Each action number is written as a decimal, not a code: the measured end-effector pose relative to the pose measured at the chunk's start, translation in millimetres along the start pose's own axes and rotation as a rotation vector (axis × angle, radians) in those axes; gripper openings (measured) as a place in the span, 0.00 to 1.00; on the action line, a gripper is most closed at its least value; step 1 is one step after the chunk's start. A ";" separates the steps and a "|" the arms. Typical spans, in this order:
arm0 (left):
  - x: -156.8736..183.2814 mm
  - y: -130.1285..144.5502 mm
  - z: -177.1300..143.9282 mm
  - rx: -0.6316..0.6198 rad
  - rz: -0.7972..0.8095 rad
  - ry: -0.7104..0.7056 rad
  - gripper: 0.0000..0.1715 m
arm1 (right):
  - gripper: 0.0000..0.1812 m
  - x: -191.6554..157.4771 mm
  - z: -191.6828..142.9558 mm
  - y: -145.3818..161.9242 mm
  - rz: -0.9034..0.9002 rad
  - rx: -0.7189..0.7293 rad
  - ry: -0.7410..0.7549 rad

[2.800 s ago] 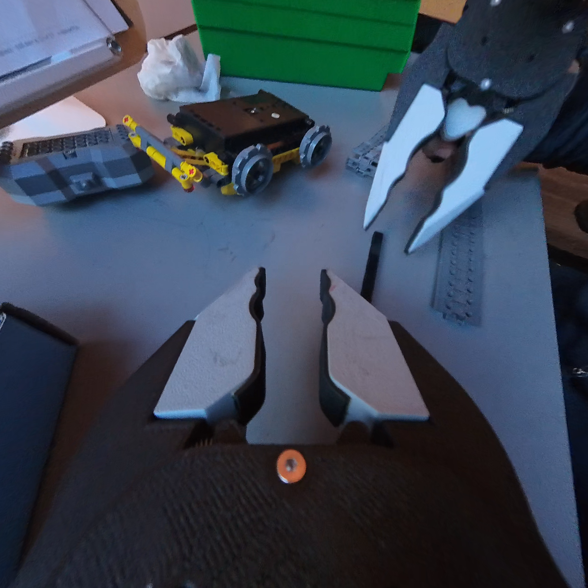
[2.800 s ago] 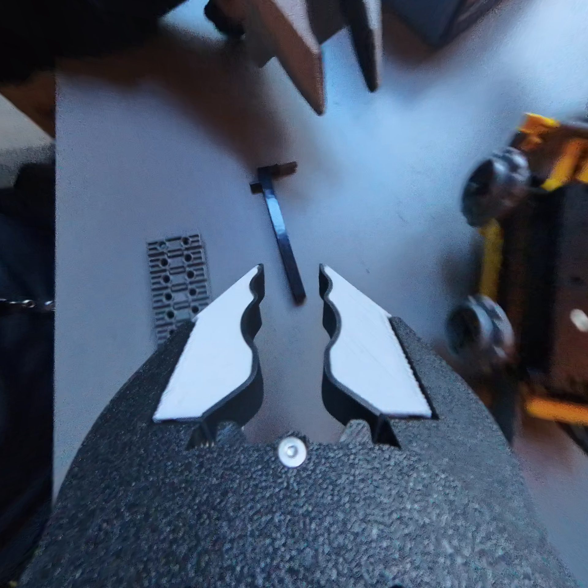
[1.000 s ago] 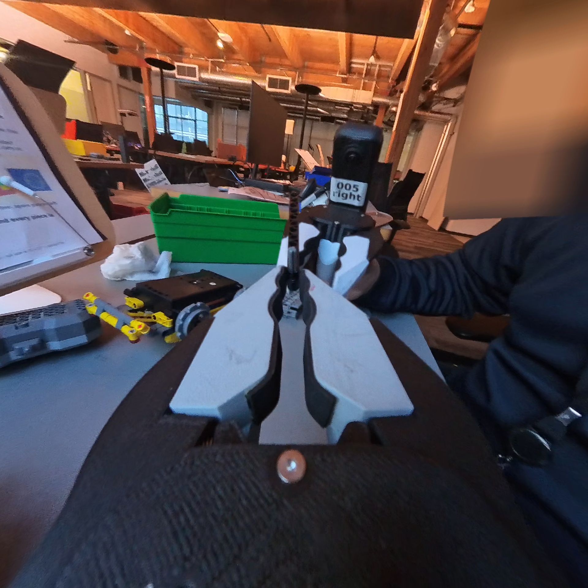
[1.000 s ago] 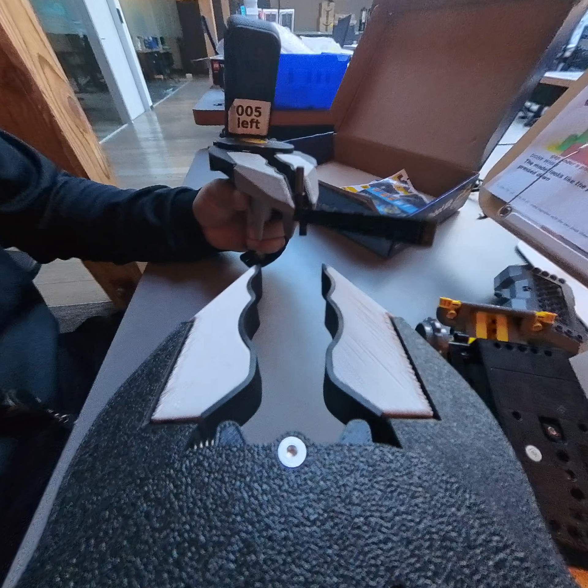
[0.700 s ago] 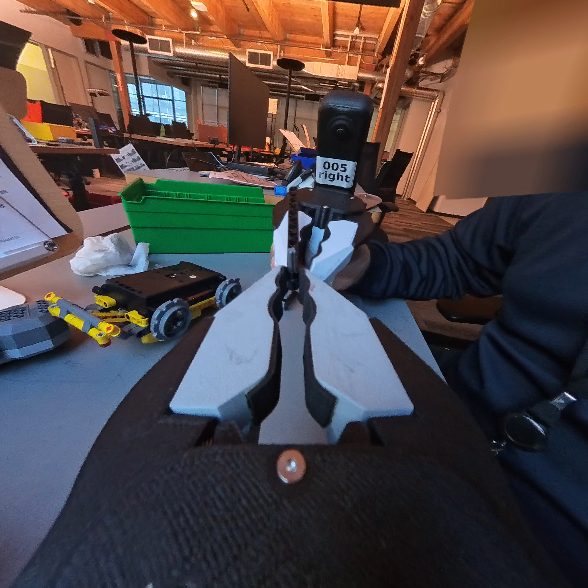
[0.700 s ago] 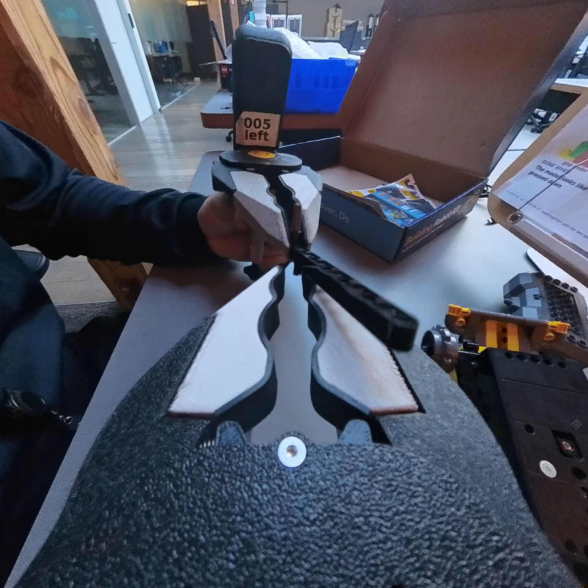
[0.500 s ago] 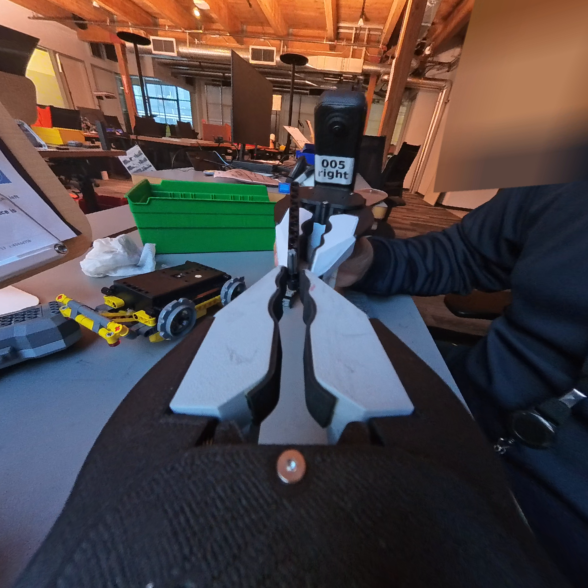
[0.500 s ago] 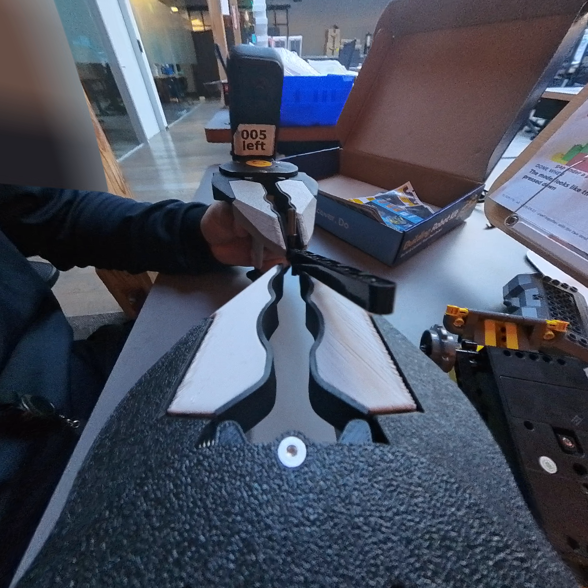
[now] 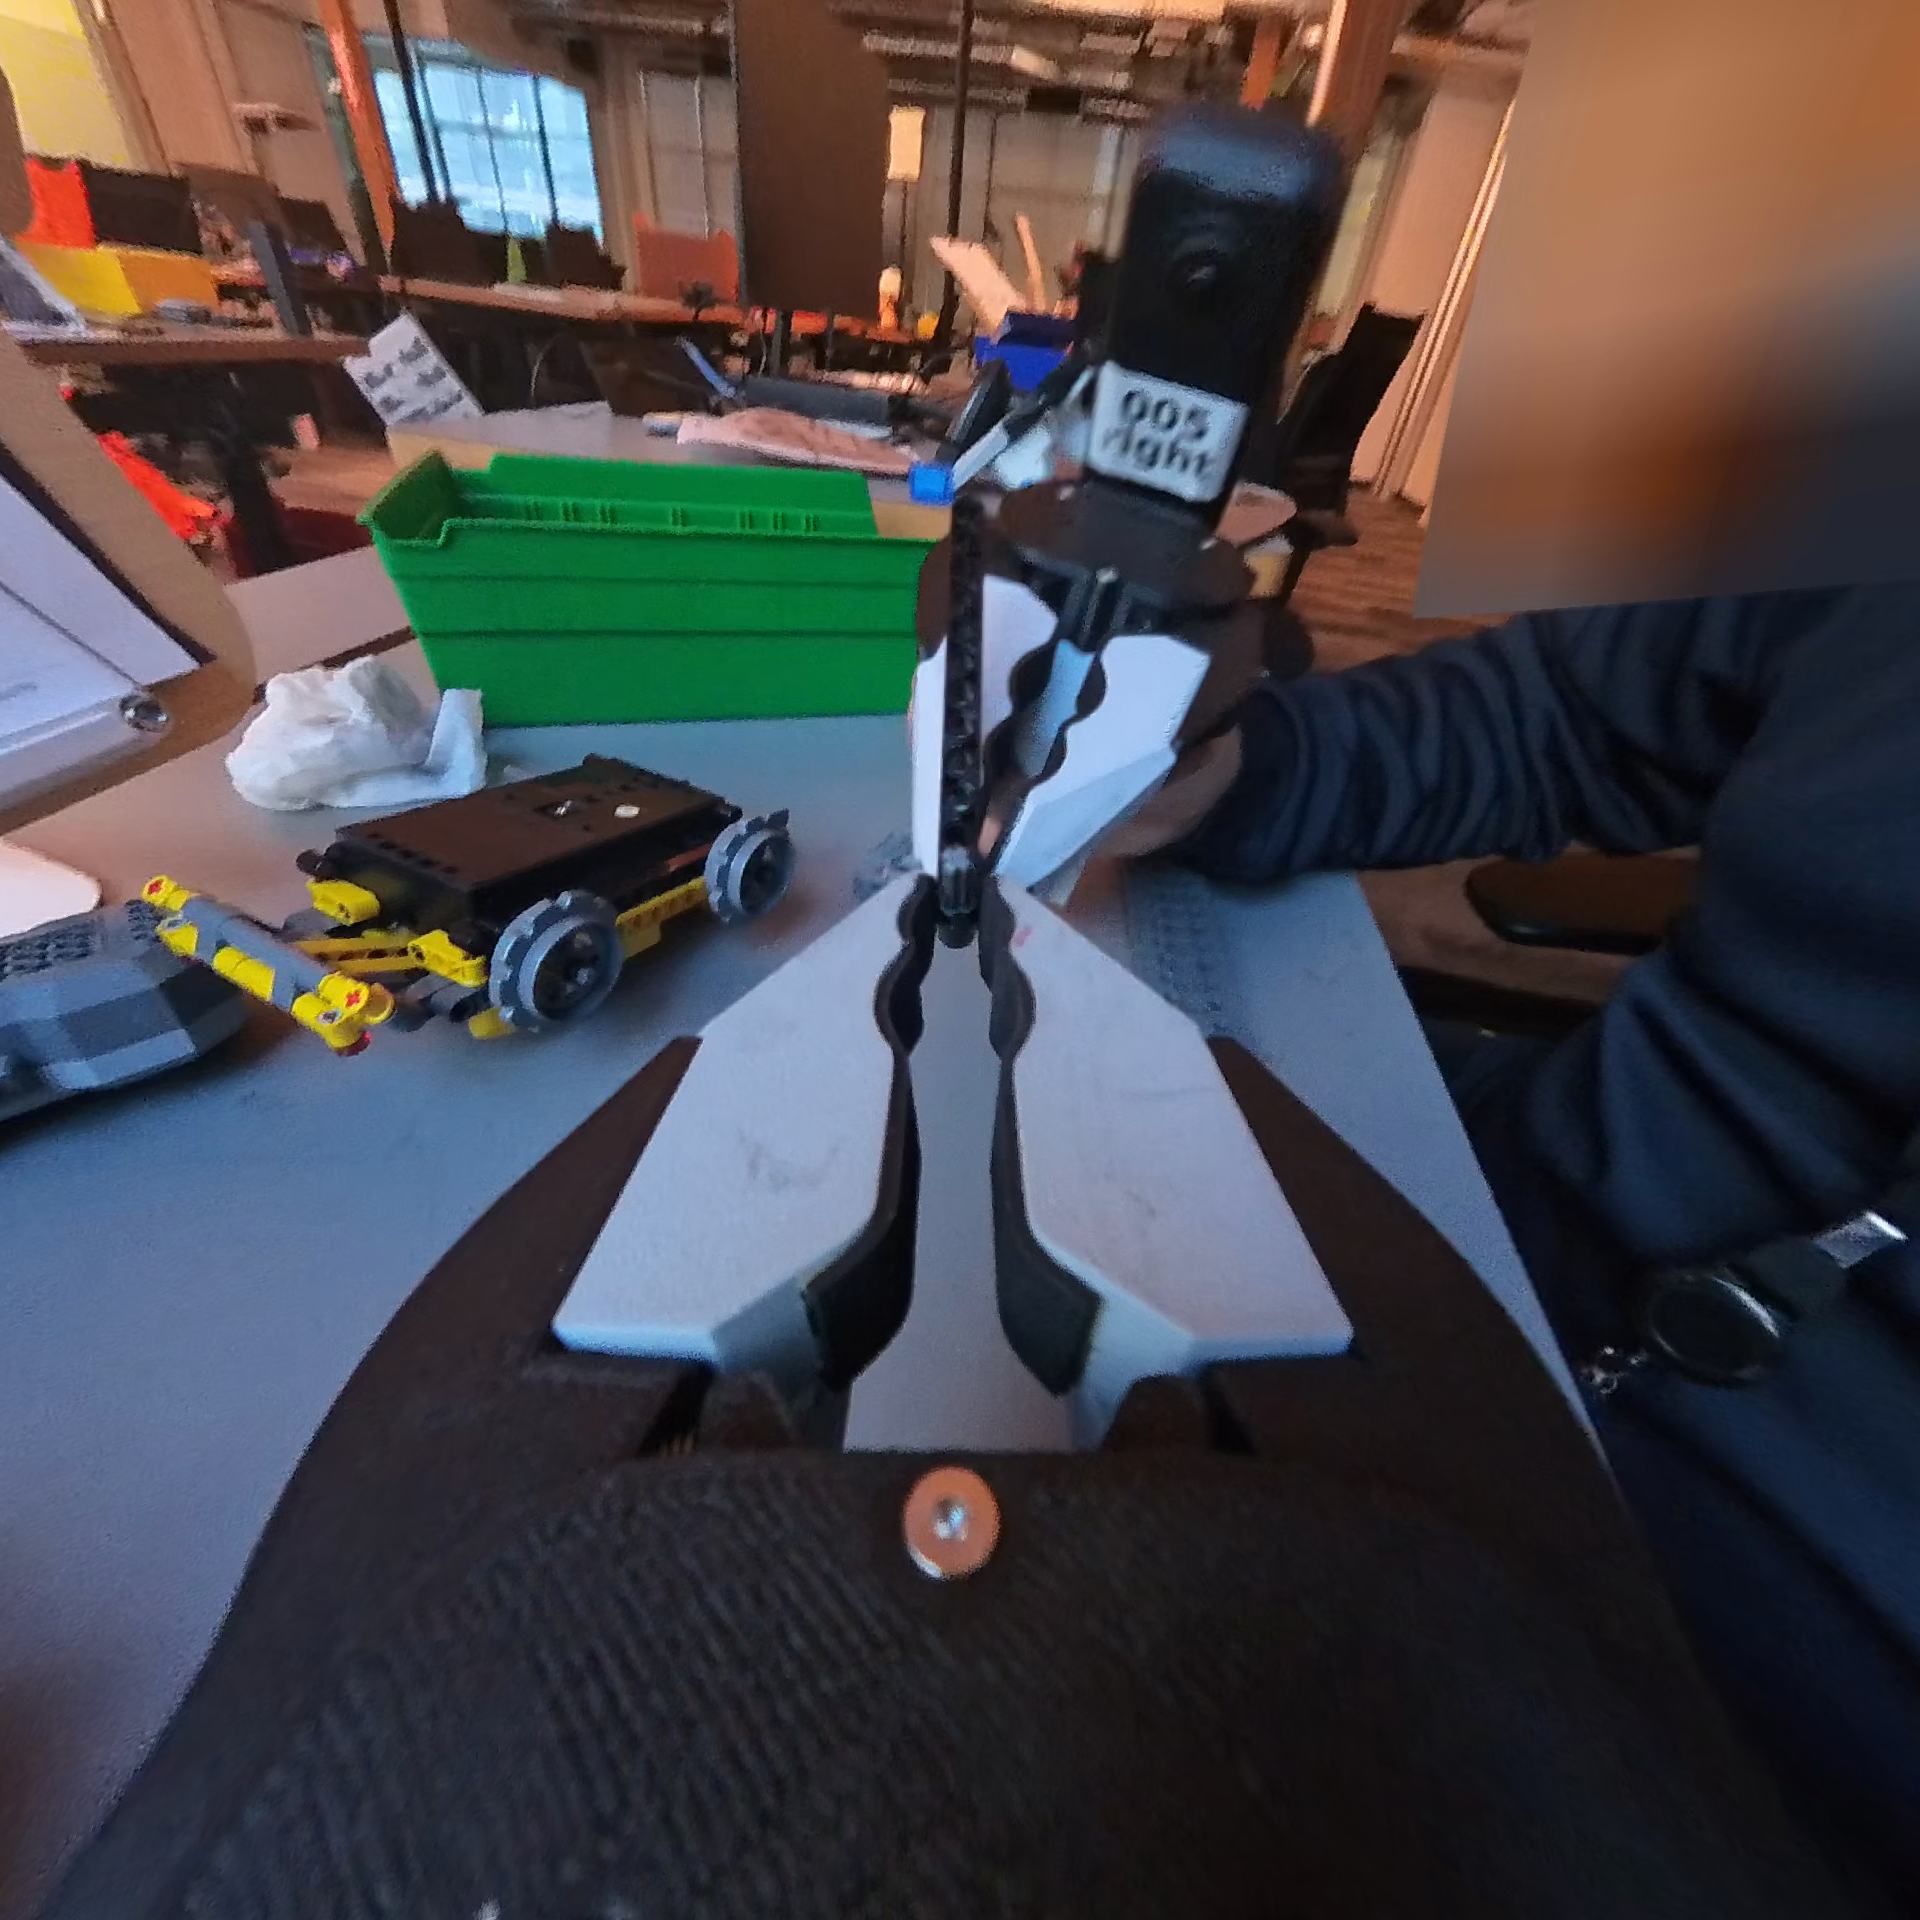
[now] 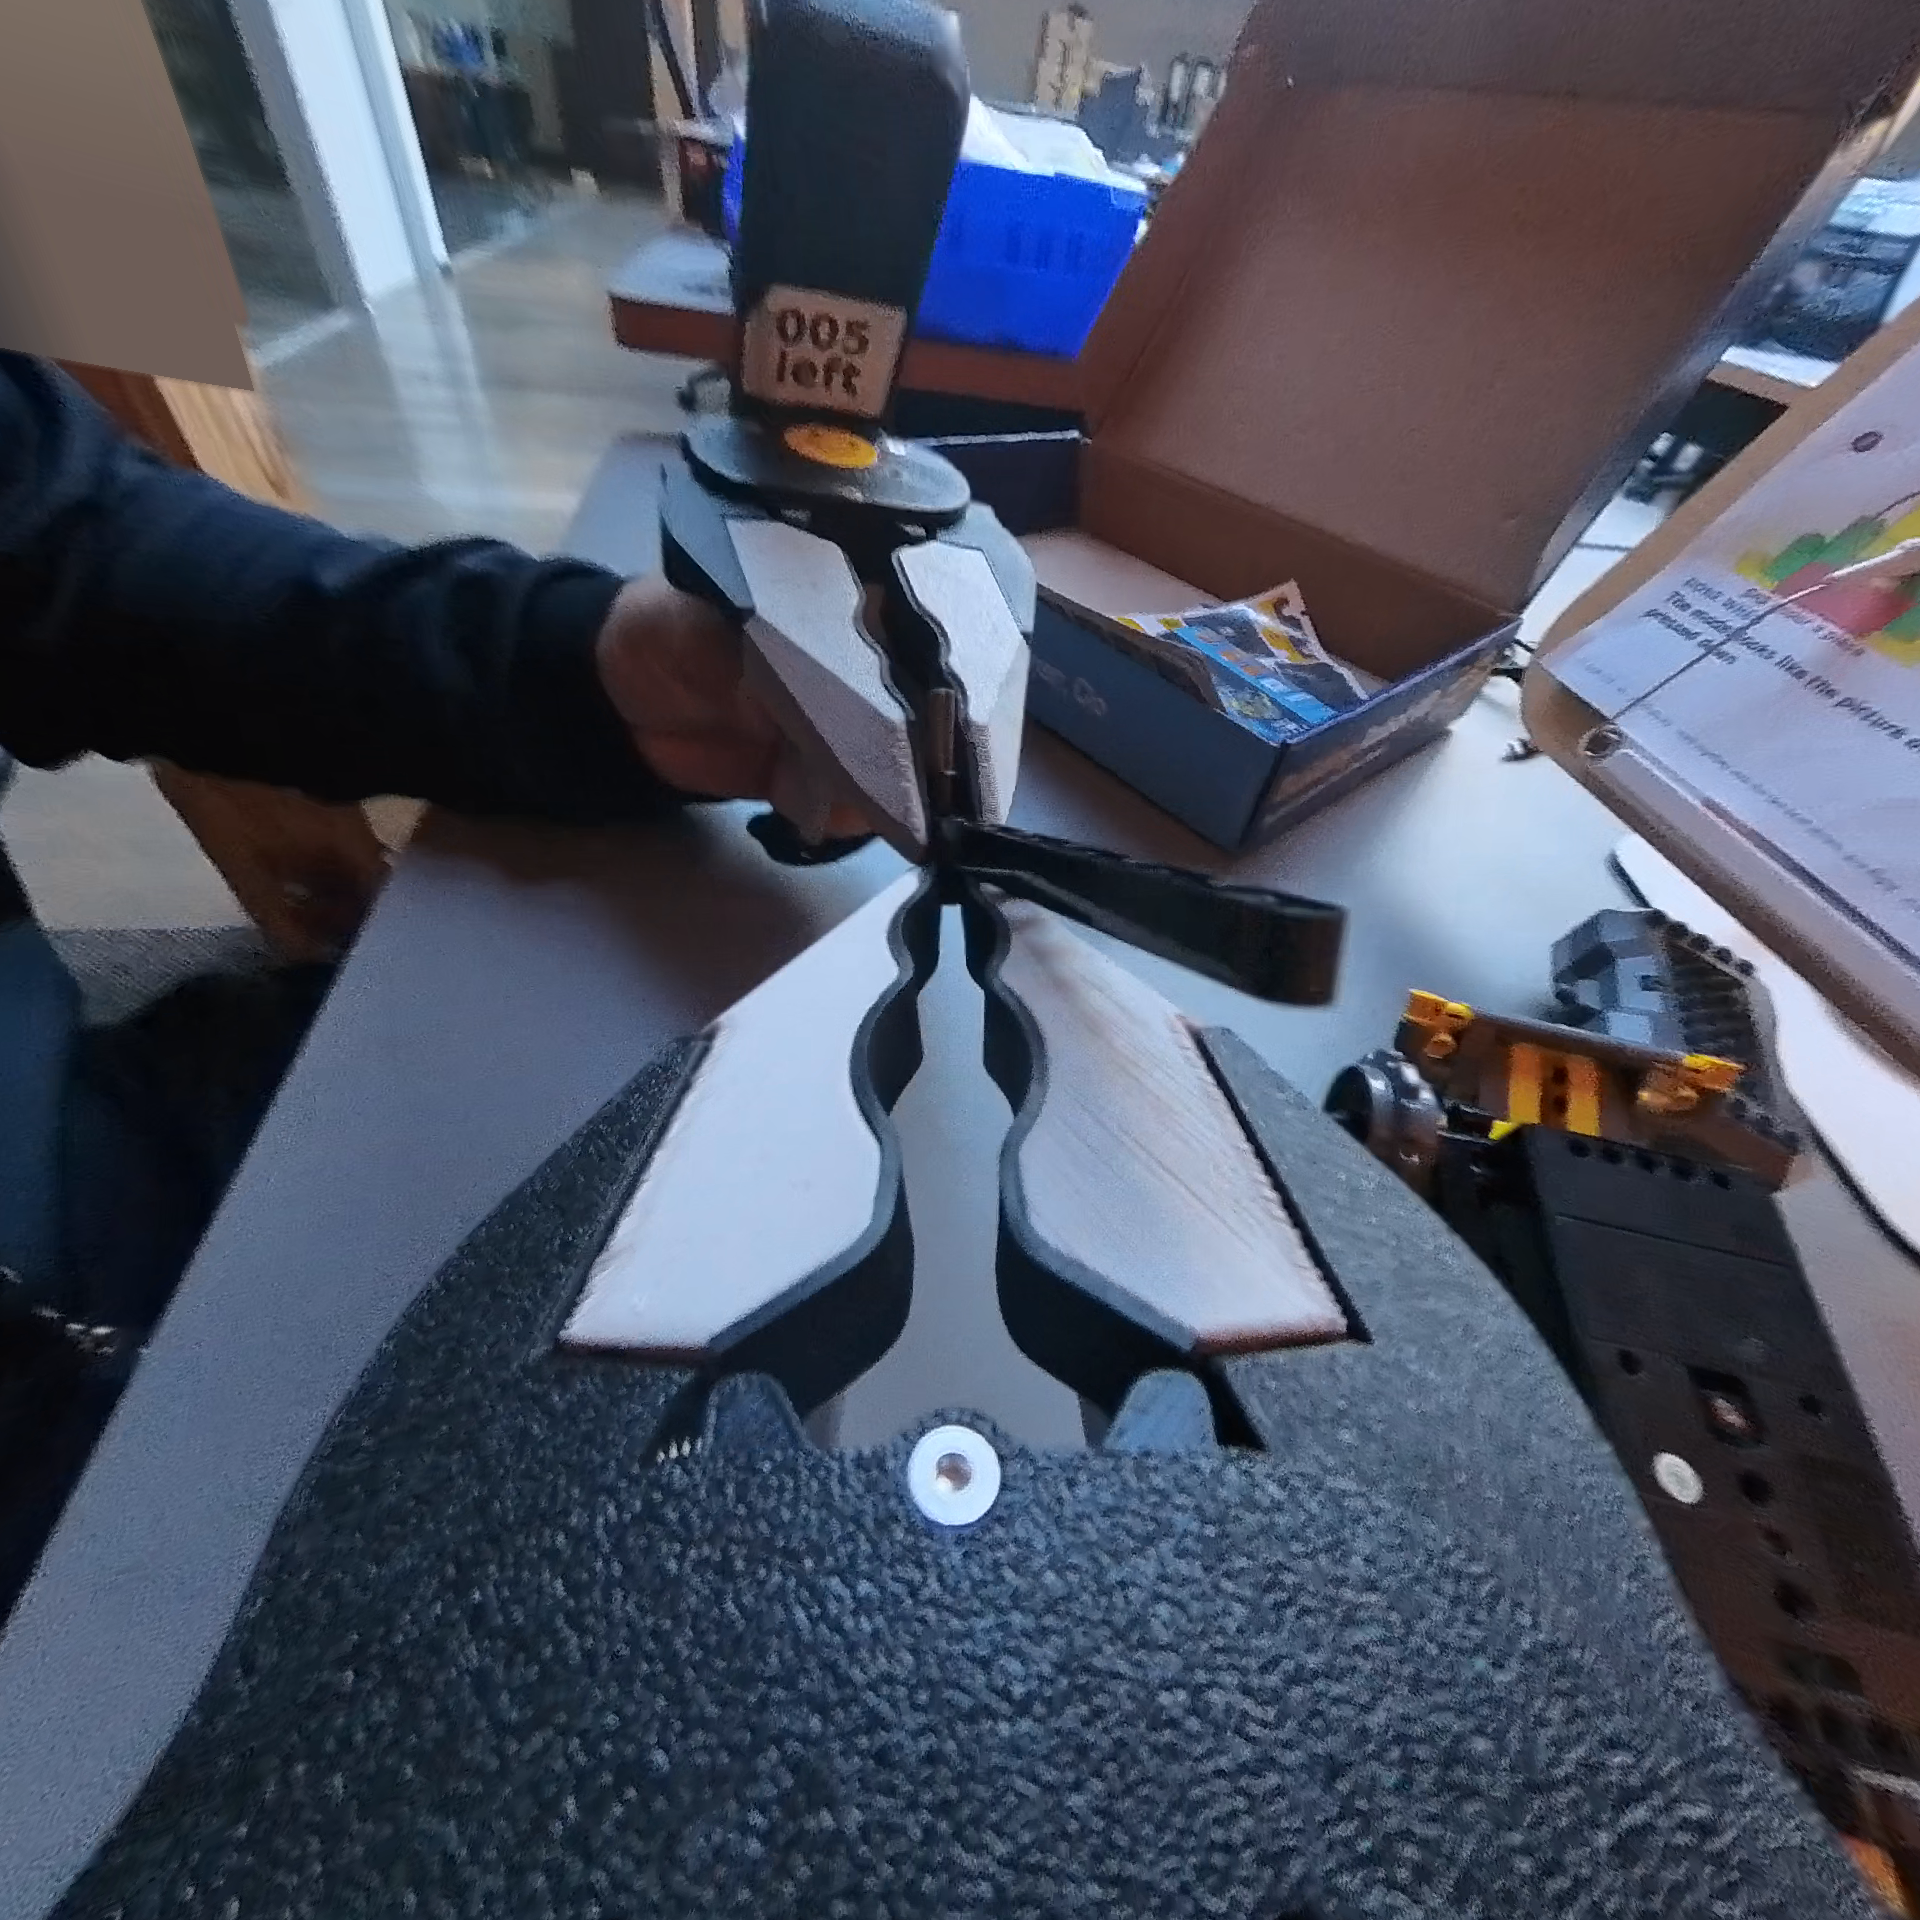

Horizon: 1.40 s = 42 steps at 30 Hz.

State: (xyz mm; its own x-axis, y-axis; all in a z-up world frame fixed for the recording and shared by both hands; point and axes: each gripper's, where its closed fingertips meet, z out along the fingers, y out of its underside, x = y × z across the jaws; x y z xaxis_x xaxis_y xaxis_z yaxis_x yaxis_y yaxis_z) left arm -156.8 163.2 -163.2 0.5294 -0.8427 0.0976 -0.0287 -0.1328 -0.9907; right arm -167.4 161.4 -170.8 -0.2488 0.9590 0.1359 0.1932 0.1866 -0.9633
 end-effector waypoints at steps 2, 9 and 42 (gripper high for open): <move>-4.1 9.0 1.2 -0.077 0.042 -0.048 0.03 | 0.00 2.8 2.0 8.8 -0.045 -0.062 0.034; -2.7 -4.8 -3.8 -0.020 0.137 -0.122 0.03 | 0.00 30.3 4.4 66.6 -0.308 -0.455 0.247; -32.2 54.7 1.8 -0.301 0.023 -0.184 0.03 | 0.14 200.5 -336.9 92.3 0.425 -0.606 0.926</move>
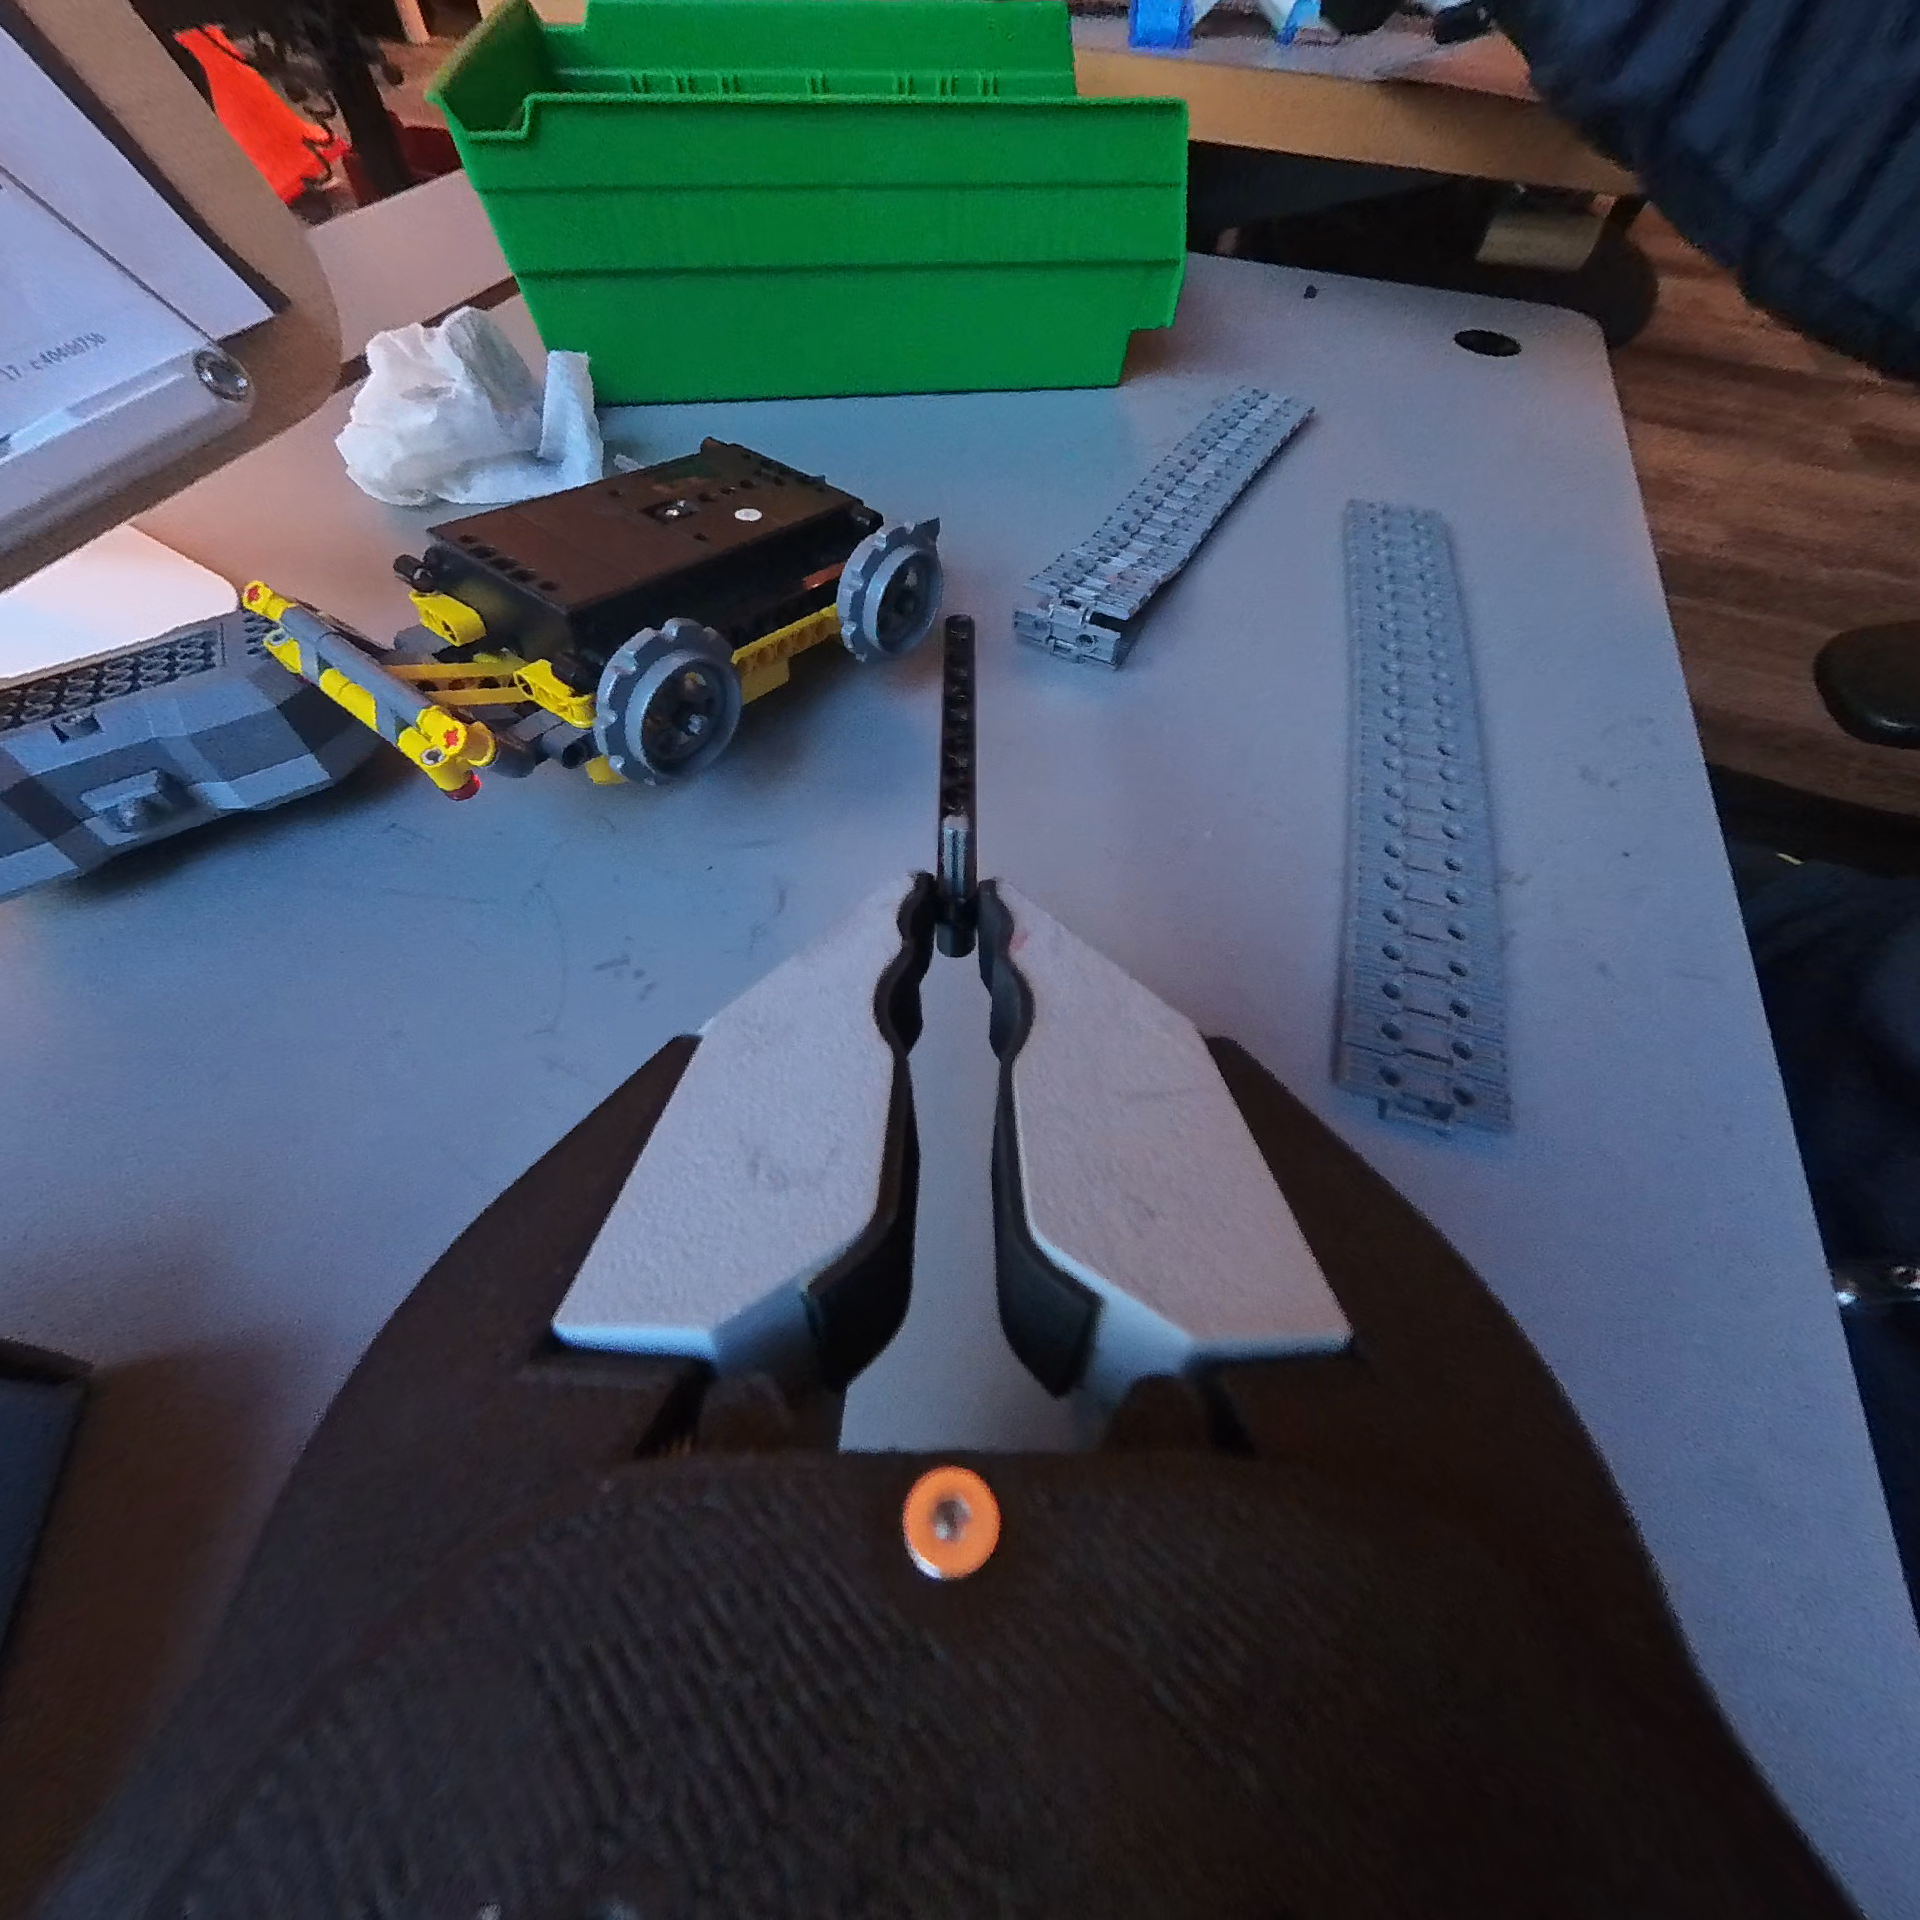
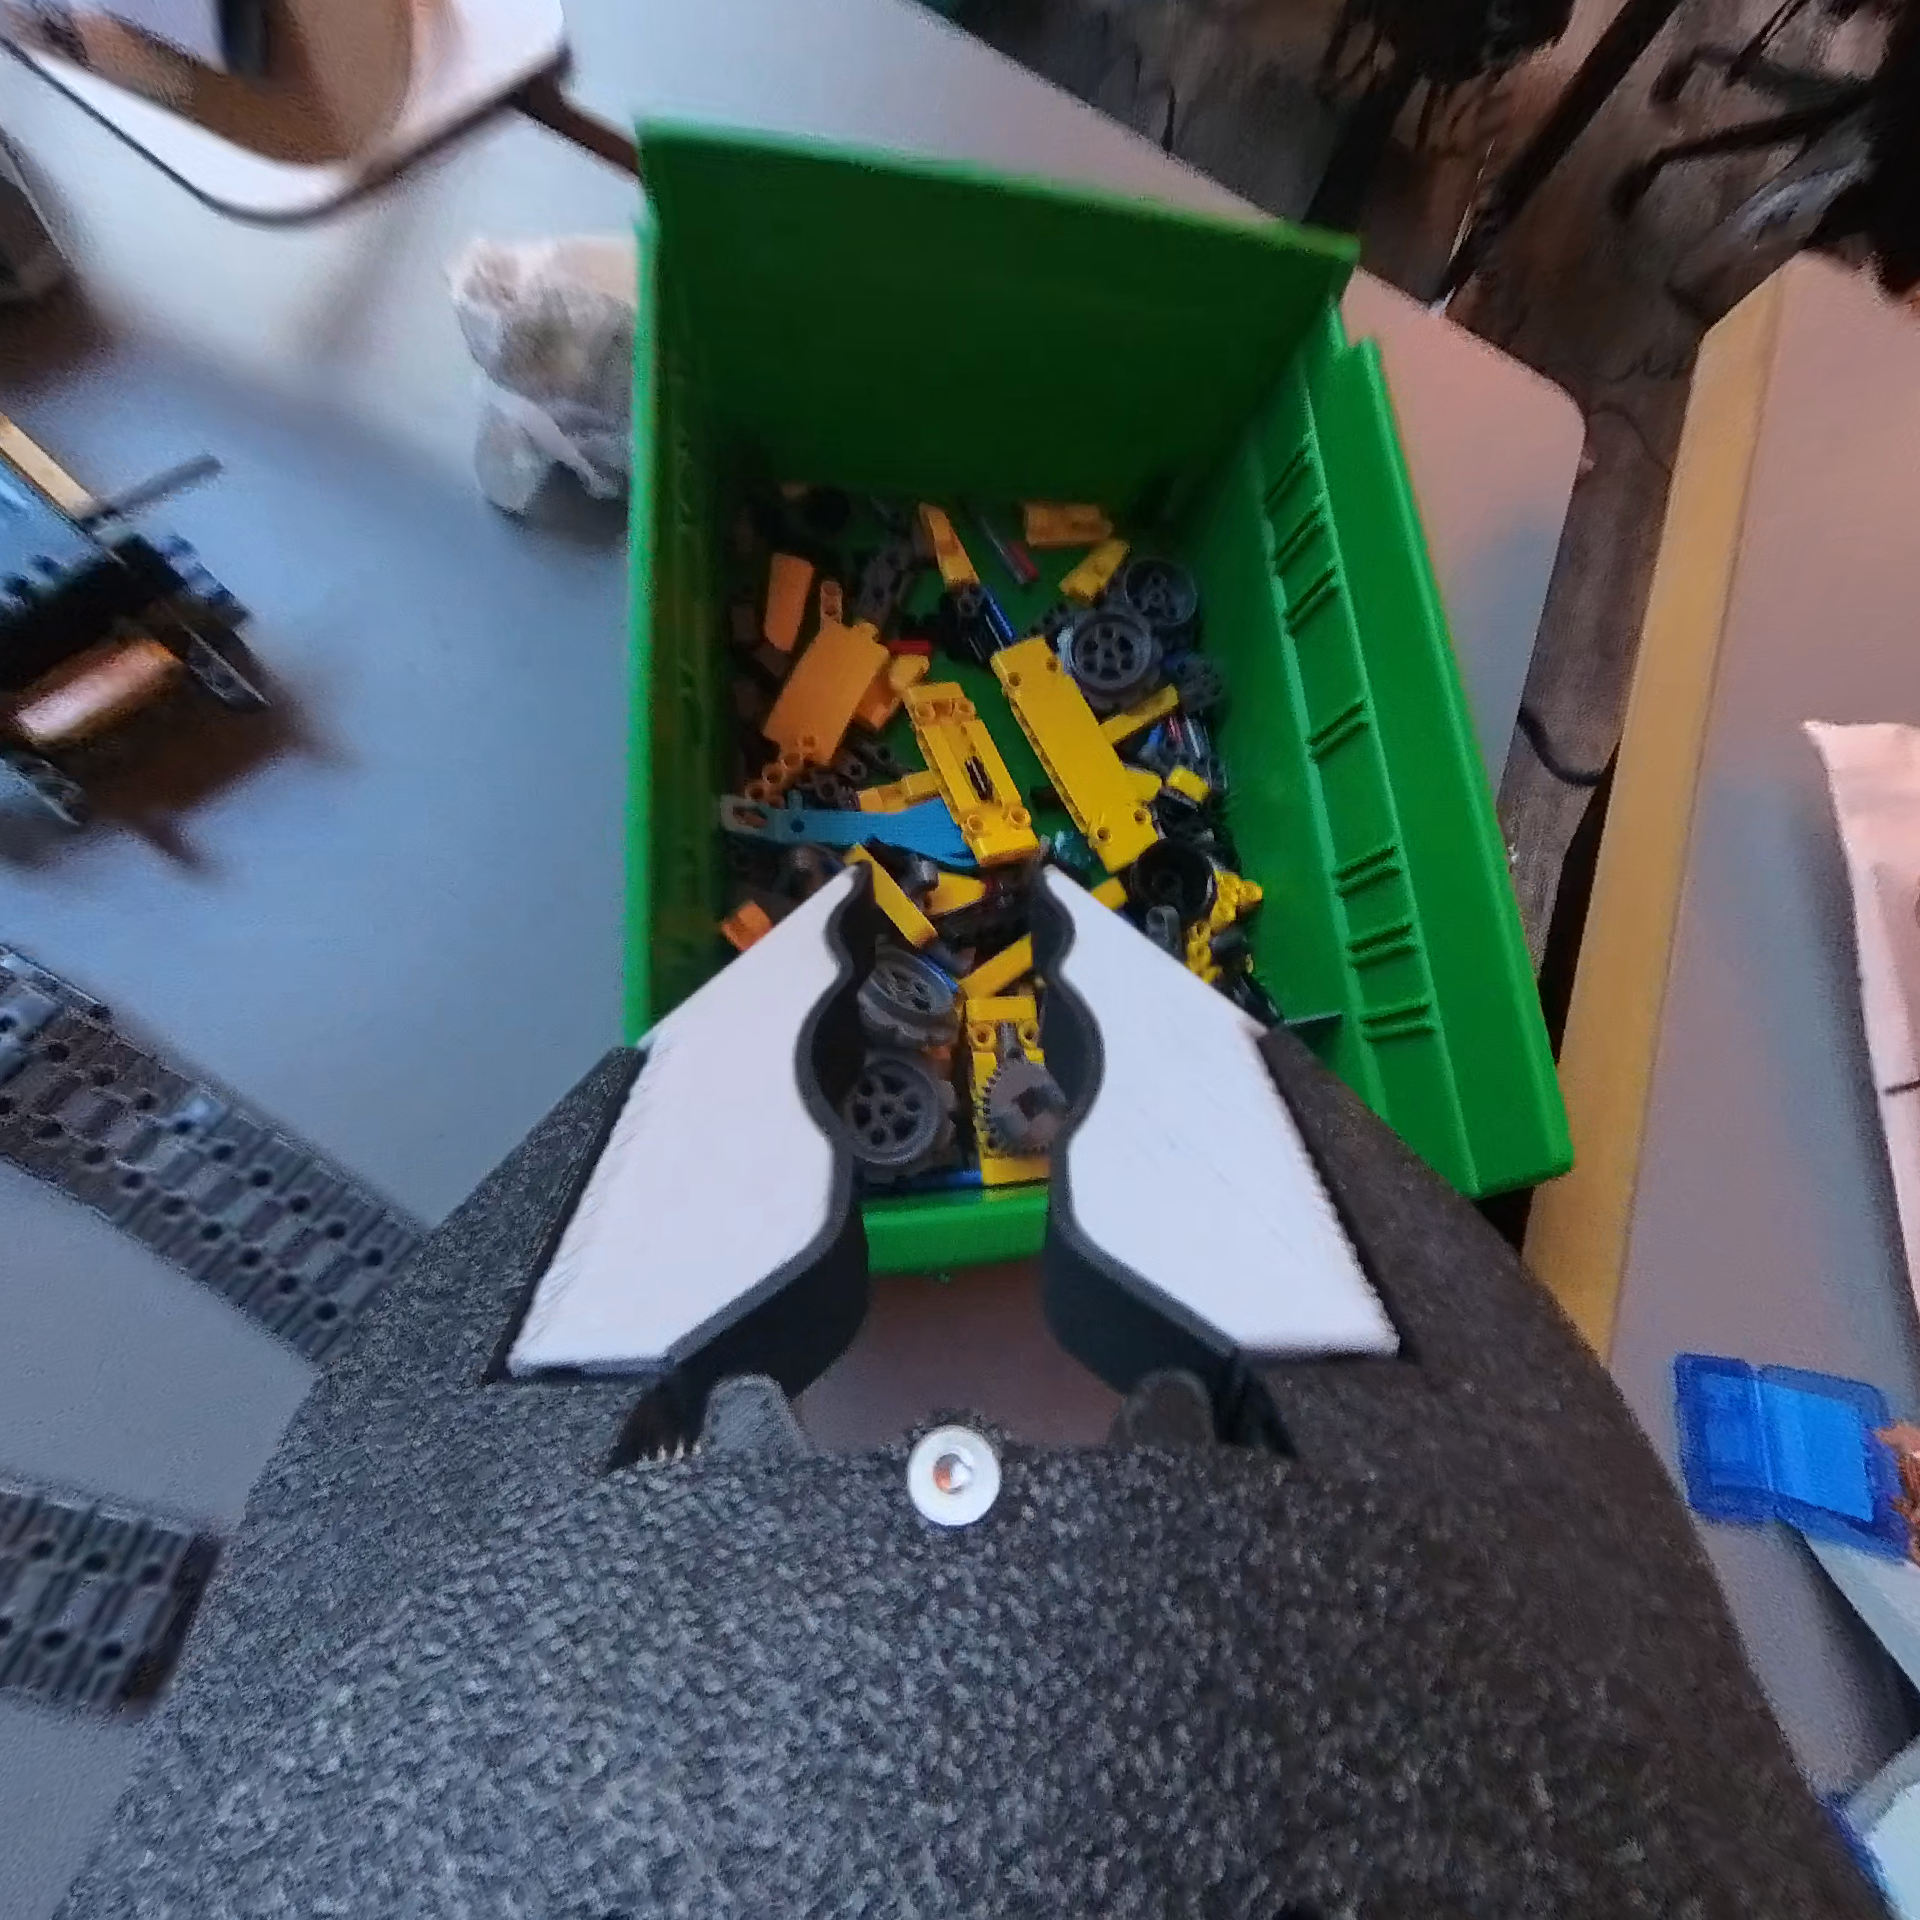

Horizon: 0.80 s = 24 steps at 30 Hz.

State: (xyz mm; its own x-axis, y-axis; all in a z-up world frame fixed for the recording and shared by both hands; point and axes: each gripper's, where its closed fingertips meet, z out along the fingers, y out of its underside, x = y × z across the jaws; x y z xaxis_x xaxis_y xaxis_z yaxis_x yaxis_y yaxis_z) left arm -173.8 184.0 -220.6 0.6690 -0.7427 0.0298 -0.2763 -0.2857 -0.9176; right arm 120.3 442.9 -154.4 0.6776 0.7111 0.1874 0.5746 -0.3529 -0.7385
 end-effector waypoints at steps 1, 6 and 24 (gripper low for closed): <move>0.7 -0.9 -0.5 0.007 -0.003 0.008 0.03 | 0.14 -12.9 -5.9 -11.6 -0.012 0.059 -0.025; 14.4 -7.1 -1.0 0.046 -0.031 0.112 0.03 | 0.15 -171.8 -31.9 -47.6 -0.269 0.240 -0.460; -1.1 -16.3 -8.2 0.111 -0.077 0.043 0.07 | 0.02 -368.2 22.9 -6.1 -0.554 0.136 -0.784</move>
State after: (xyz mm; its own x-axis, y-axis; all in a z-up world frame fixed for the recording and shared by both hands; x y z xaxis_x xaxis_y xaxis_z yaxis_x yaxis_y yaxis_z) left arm -175.7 184.5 -202.4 0.6542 -0.7473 0.1163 -0.1458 -0.2755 -0.9502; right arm -143.2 197.1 -233.7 -0.2003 0.9762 0.0827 0.6289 0.1929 -0.7532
